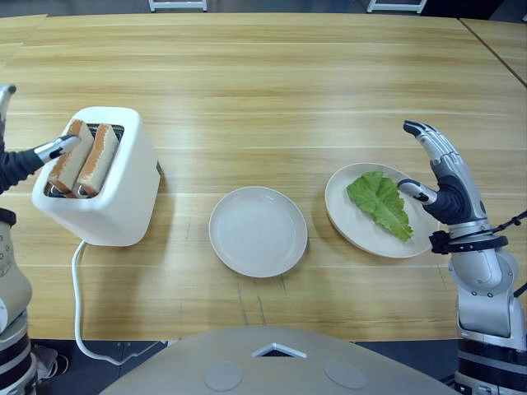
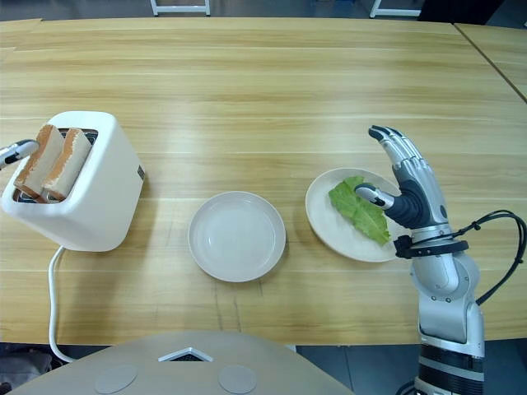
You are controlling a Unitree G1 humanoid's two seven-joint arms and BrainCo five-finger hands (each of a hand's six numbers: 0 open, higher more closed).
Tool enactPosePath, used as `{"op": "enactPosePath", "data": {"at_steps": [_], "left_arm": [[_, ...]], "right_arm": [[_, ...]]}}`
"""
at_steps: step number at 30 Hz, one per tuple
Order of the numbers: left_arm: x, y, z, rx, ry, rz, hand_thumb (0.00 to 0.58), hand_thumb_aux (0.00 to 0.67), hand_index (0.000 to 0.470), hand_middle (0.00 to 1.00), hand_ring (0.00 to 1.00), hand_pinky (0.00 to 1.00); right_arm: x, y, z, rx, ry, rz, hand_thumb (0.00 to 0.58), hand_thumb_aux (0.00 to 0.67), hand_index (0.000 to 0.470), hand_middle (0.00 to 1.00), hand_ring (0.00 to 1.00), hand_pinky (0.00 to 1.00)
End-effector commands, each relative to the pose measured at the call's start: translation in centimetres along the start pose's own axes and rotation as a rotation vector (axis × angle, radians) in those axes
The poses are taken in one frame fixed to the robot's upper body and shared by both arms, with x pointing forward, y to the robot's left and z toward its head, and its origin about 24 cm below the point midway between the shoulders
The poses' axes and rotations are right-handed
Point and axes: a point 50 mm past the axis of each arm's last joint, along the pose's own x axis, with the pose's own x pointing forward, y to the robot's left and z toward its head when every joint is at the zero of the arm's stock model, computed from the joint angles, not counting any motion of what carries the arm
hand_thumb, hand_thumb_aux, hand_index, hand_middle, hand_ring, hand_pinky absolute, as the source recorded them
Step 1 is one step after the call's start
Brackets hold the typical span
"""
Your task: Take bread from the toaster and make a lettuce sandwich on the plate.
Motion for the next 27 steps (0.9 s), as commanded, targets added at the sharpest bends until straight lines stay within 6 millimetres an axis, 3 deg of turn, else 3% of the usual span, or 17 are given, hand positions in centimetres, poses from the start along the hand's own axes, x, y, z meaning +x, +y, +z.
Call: {"op": "enactPosePath", "data": {"at_steps": [1, 5, 12, 13, 14, 15, 16, 23, 24, 25, 26, 27], "left_arm": [[0.0, -2.5, -0.7, 0.065, 0.027, -0.155, 0.000, 0.000, 0.000, 0.00, 0.00, 0.00], [-0.2, -4.6, 1.2, 0.024, -0.053, -0.247, 0.000, 0.000, 0.000, 0.00, 0.00, 0.00], [-0.3, -4.5, 2.3, 0.034, -0.091, -0.246, 0.000, 0.000, 0.000, 0.00, 0.00, 0.00], [-0.3, -4.4, 2.5, 0.032, -0.099, -0.244, 0.112, 0.068, 0.048, 0.00, 0.00, 0.00], [-0.3, -4.3, 2.7, 0.025, -0.107, -0.234, 0.349, 0.247, 0.173, 0.00, 0.00, 0.00], [-0.3, -4.0, 2.9, 0.014, -0.112, -0.214, 0.508, 0.434, 0.304, 0.00, 0.00, 0.00], [-0.3, -3.8, 3.0, 0.005, -0.115, -0.198, 0.580, 0.657, 0.461, 0.00, 0.00, 0.00], [-0.5, -2.4, 2.3, -0.067, -0.046, -0.069, 0.580, 0.670, 0.470, 0.00, 0.00, 0.00], [-0.5, -2.1, 2.2, -0.088, -0.040, -0.040, 0.580, 0.670, 0.470, 0.14, 0.14, 0.14], [-0.4, -1.8, 2.2, -0.100, -0.039, -0.016, 0.580, 0.670, 0.470, 0.76, 0.76, 0.76], [-0.3, -1.5, 2.3, -0.119, -0.040, 0.009, 0.580, 0.670, 0.470, 1.00, 1.00, 1.00], [-0.4, -1.2, 2.2, -0.135, -0.037, 0.028, 0.580, 0.670, 0.470, 1.00, 1.00, 1.00]], "right_arm": [[-0.4, 1.0, -1.0, -0.004, 0.034, 0.033, 0.000, 0.000, 0.000, 0.00, 0.00, 0.00], [-1.1, 1.0, -2.8, -0.030, 0.097, 0.042, 0.000, 0.000, 0.000, 0.00, 0.00, 0.00], [-1.4, 0.7, -4.1, -0.052, 0.123, 0.051, 0.000, 0.000, 0.000, 0.00, 0.00, 0.00], [-1.4, 0.7, -4.1, -0.054, 0.125, 0.054, 0.000, 0.000, 0.000, 0.00, 0.00, 0.00], [-1.5, 0.8, -4.2, -0.059, 0.129, 0.061, 0.000, 0.000, 0.000, 0.00, 0.00, 0.00], [-1.6, 0.9, -4.4, -0.070, 0.134, 0.071, 0.000, 0.000, 0.000, 0.00, 0.00, 0.00], [-1.7, 1.0, -4.6, -0.087, 0.139, 0.082, 0.000, 0.000, 0.000, 0.00, 0.00, 0.00], [-2.2, 1.5, -7.4, -0.516, 0.197, 0.252, 0.000, 0.000, 0.000, 0.00, 0.00, 0.00], [-2.5, 1.5, -7.9, -0.567, 0.211, 0.270, 0.000, 0.000, 0.000, 0.00, 0.00, 0.00], [-2.9, 1.5, -8.3, -0.611, 0.222, 0.295, 0.000, 0.000, 0.000, 0.00, 0.00, 0.00], [-3.2, 1.7, -8.7, -0.642, 0.227, 0.319, 0.000, 0.000, 0.000, 0.00, 0.00, 0.00], [-3.2, 2.0, -8.8, -0.661, 0.214, 0.341, 0.000, 0.000, 0.000, 0.00, 0.00, 0.00]]}}
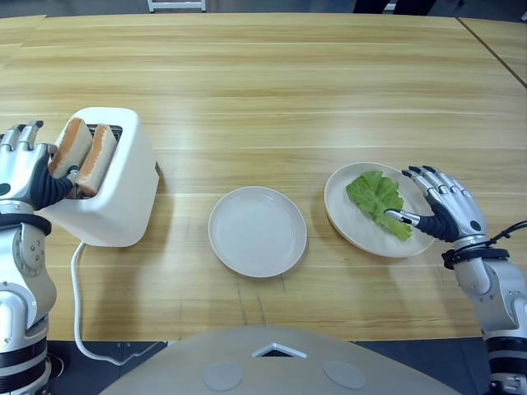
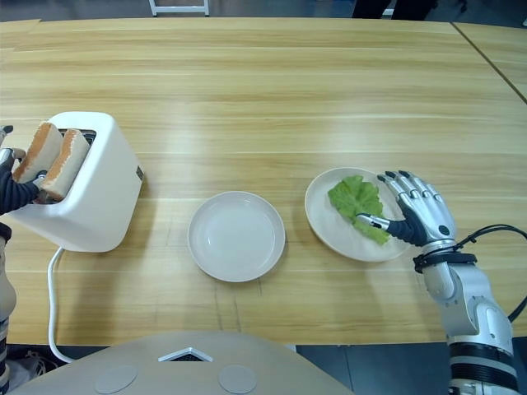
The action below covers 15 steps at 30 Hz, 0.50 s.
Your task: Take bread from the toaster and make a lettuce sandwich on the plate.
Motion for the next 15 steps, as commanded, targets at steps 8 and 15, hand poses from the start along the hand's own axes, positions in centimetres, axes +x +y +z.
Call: {"op": "enactPosePath", "data": {"at_steps": [8, 15], "left_arm": [[-0.5, 6.2, 0.3, -0.173, -0.031, 0.355, 0.580, 0.670, 0.470, 1.00, 1.00, 1.00], [-1.7, 11.7, 1.7, -0.293, -0.171, 0.620, 0.580, 0.670, 0.470, 1.00, 1.00, 1.00]], "right_arm": [[-0.2, 4.3, -0.6, -0.164, -0.050, 0.227, 0.472, 0.381, 0.267, 0.00, 0.00, 0.00], [0.4, 3.8, -1.0, -0.136, -0.031, 0.194, 0.580, 0.670, 0.470, 0.00, 0.00, 0.00]]}}
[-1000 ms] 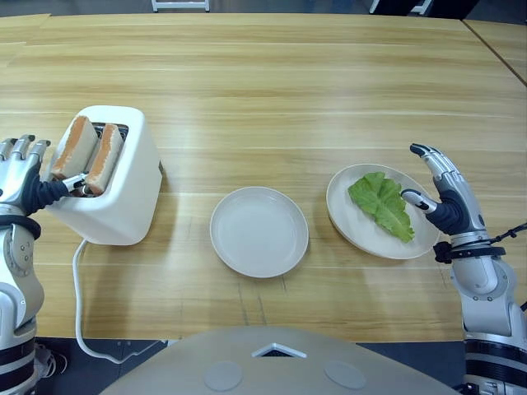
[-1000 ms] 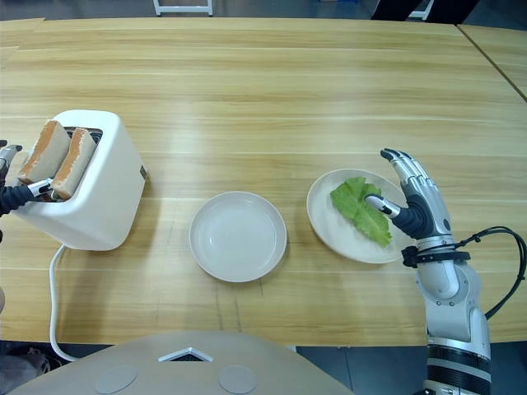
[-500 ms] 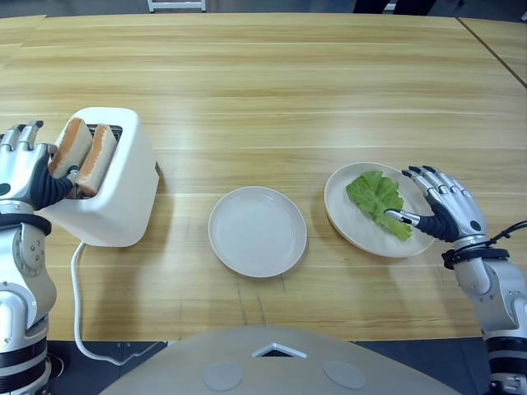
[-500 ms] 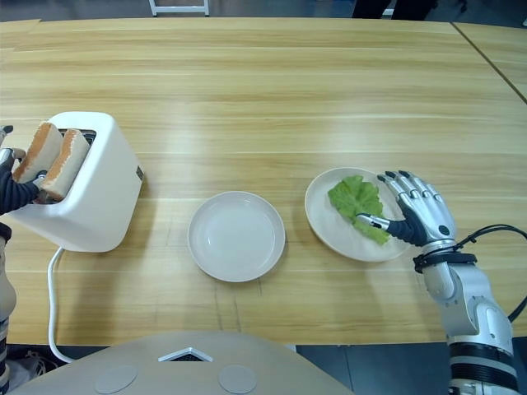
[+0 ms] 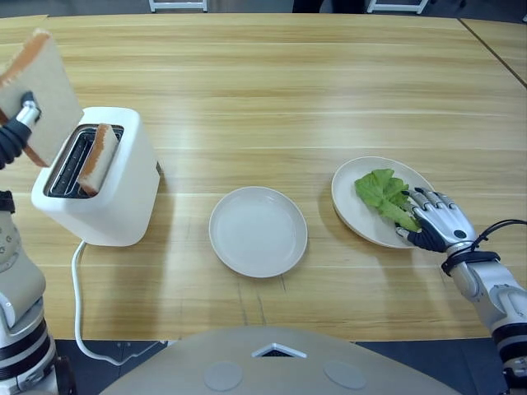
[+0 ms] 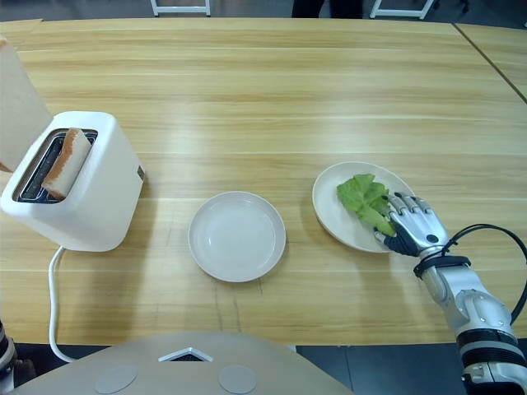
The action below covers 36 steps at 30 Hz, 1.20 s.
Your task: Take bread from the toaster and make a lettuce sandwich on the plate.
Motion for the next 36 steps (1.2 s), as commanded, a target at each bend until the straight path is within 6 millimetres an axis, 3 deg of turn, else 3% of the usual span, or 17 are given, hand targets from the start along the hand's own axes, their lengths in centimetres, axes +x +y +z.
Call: {"op": "enactPosePath", "data": {"at_steps": [1, 4, 8, 12, 16, 19, 23, 27, 33, 36], "left_arm": [[0.7, 2.9, 1.8, -0.100, -0.095, 0.136, 0.580, 0.670, 0.470, 1.00, 1.00, 1.00], [0.9, 3.4, 3.4, -0.250, -0.171, 0.137, 0.580, 0.670, 0.470, 1.00, 1.00, 1.00], [0.8, 1.4, 6.2, -0.513, -0.266, -0.047, 0.580, 0.670, 0.470, 1.00, 1.00, 1.00], [-0.4, -2.4, 10.2, -0.727, -0.378, -0.349, 0.580, 0.670, 0.470, 1.00, 1.00, 1.00], [-4.1, -8.4, 14.4, -0.865, -0.486, -0.831, 0.580, 0.670, 0.470, 1.00, 1.00, 1.00], [-6.6, -11.3, 16.1, -0.888, -0.517, -1.037, 0.580, 0.670, 0.470, 1.00, 1.00, 1.00], [-8.5, -14.6, 17.0, -0.834, -0.517, -1.177, 0.580, 0.670, 0.470, 1.00, 1.00, 1.00], [-9.0, -17.6, 16.6, -0.731, -0.484, -1.203, 0.580, 0.670, 0.470, 1.00, 1.00, 1.00], [-8.6, -18.8, 15.7, -0.642, -0.449, -1.143, 0.580, 0.670, 0.470, 1.00, 1.00, 1.00], [-9.4, -19.0, 15.5, -0.586, -0.475, -1.153, 0.580, 0.670, 0.470, 1.00, 1.00, 1.00]], "right_arm": [[0.0, 0.2, -0.2, 0.017, 0.010, 0.009, 0.580, 0.670, 0.470, 0.00, 0.00, 0.00], [0.5, -1.0, 0.0, 0.053, -0.002, -0.087, 0.580, 0.670, 0.470, 0.00, 0.00, 0.00], [0.9, -3.8, 0.2, 0.068, -0.022, -0.275, 0.580, 0.670, 0.470, 0.00, 0.00, 0.00], [1.0, -6.5, 0.6, 0.079, -0.049, -0.426, 0.580, 0.670, 0.470, 0.00, 0.00, 0.00], [0.5, -8.5, 1.6, 0.133, -0.089, -0.502, 0.580, 0.670, 0.470, 0.00, 0.00, 0.00], [0.1, -10.0, 2.6, 0.175, -0.127, -0.532, 0.580, 0.670, 0.470, 0.00, 0.00, 0.00], [-0.3, -11.6, 3.7, 0.221, -0.170, -0.562, 0.580, 0.670, 0.470, 0.00, 0.00, 0.00], [-0.7, -13.4, 5.3, 0.267, -0.234, -0.610, 0.580, 0.670, 0.470, 0.00, 0.00, 0.00], [-1.0, -14.5, 7.0, 0.302, -0.305, -0.627, 0.580, 0.670, 0.470, 0.00, 0.00, 0.00], [-1.0, -14.7, 7.8, 0.324, -0.339, -0.620, 0.580, 0.670, 0.470, 0.00, 0.00, 0.00]]}}
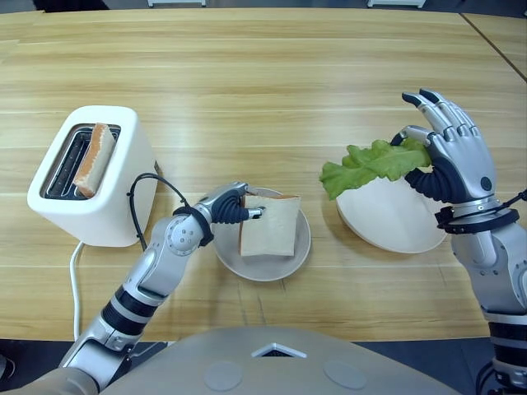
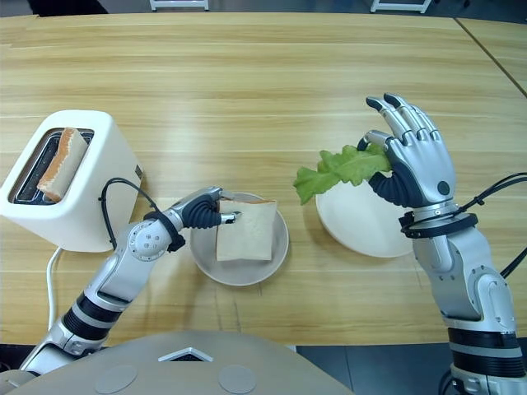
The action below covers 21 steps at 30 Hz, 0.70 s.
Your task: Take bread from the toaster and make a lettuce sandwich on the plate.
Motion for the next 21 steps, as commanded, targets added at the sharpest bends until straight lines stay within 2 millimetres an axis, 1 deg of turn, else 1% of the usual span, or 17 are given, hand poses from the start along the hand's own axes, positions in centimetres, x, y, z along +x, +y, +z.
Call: {"op": "enactPosePath", "data": {"at_steps": [1, 2, 3, 4, 5, 6, 7, 12, 16, 18, 21], "left_arm": [[-0.3, -0.8, -0.6, 0.092, 0.032, -0.028, 0.580, 0.670, 0.470, 1.00, 1.00, 1.00], [-0.3, -1.1, -0.6, 0.132, 0.030, -0.040, 0.580, 0.670, 0.470, 1.00, 1.00, 1.00], [-0.4, -1.2, -0.5, 0.195, 0.030, -0.046, 0.580, 0.670, 0.470, 0.00, 0.00, 0.00], [-0.5, -1.3, -0.3, 0.264, 0.024, -0.051, 0.574, 0.604, 0.424, 0.00, 0.00, 0.00], [-0.6, -1.3, -0.1, 0.316, 0.024, -0.054, 0.511, 0.439, 0.308, 0.00, 0.00, 0.00], [-0.7, -1.2, 0.1, 0.365, 0.024, -0.052, 0.209, 0.134, 0.094, 0.00, 0.00, 0.00], [-0.8, -1.1, 0.2, 0.403, 0.029, -0.052, 0.000, 0.000, 0.000, 0.00, 0.00, 0.00], [-1.3, 0.9, 1.0, 0.625, 0.061, 0.043, 0.000, 0.000, 0.000, 0.00, 0.00, 0.00], [-2.3, 3.7, 1.8, 0.777, 0.120, 0.193, 0.000, 0.000, 0.000, 0.00, 0.00, 0.00], [-3.5, 5.6, 2.4, 0.812, 0.165, 0.292, 0.000, 0.000, 0.000, 0.00, 0.00, 0.00], [-6.7, 9.5, 3.6, 0.818, 0.239, 0.516, 0.000, 0.000, 0.000, 0.00, 0.00, 0.00]], "right_arm": [[0.5, 0.1, 1.0, 0.041, -0.033, 0.004, 0.580, 0.670, 0.470, 0.00, 0.00, 0.00], [0.7, 0.2, 1.3, 0.052, -0.042, 0.005, 0.580, 0.670, 0.470, 0.00, 0.00, 0.00], [0.9, 0.4, 1.7, 0.067, -0.055, 0.006, 0.580, 0.670, 0.470, 0.00, 0.00, 0.00], [1.1, 0.6, 2.1, 0.083, -0.070, 0.009, 0.580, 0.670, 0.470, 0.00, 0.00, 0.00], [1.3, 0.8, 2.5, 0.095, -0.082, 0.013, 0.580, 0.670, 0.470, 0.00, 0.00, 0.00], [1.5, 0.9, 2.7, 0.101, -0.090, 0.016, 0.580, 0.670, 0.470, 0.00, 0.00, 0.00], [1.6, 1.1, 2.8, 0.105, -0.093, 0.019, 0.580, 0.670, 0.470, 0.00, 0.00, 0.00], [2.1, 2.3, 4.0, 0.144, -0.125, 0.047, 0.580, 0.670, 0.470, 0.00, 0.00, 0.00], [2.4, 3.4, 5.0, 0.165, -0.156, 0.081, 0.580, 0.670, 0.470, 0.00, 0.00, 0.00], [2.4, 3.9, 5.5, 0.172, -0.167, 0.100, 0.580, 0.670, 0.470, 0.00, 0.00, 0.00], [2.3, 4.8, 6.1, 0.191, -0.184, 0.137, 0.580, 0.670, 0.470, 0.00, 0.00, 0.00]]}}
